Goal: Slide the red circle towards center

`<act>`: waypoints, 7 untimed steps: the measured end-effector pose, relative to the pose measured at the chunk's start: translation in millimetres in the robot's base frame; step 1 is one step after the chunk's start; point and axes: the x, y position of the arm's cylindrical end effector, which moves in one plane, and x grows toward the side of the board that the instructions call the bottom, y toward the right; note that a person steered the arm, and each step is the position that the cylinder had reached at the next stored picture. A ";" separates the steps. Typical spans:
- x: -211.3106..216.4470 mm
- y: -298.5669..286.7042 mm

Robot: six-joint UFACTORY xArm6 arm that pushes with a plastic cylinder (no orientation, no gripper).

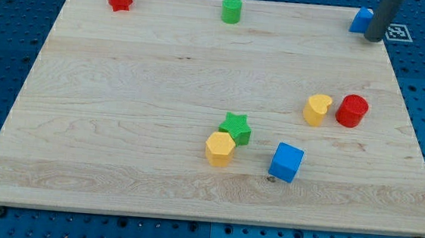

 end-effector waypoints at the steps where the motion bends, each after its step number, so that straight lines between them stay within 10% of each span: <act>1: 39.3 -48.8; 7: 159.1 9.1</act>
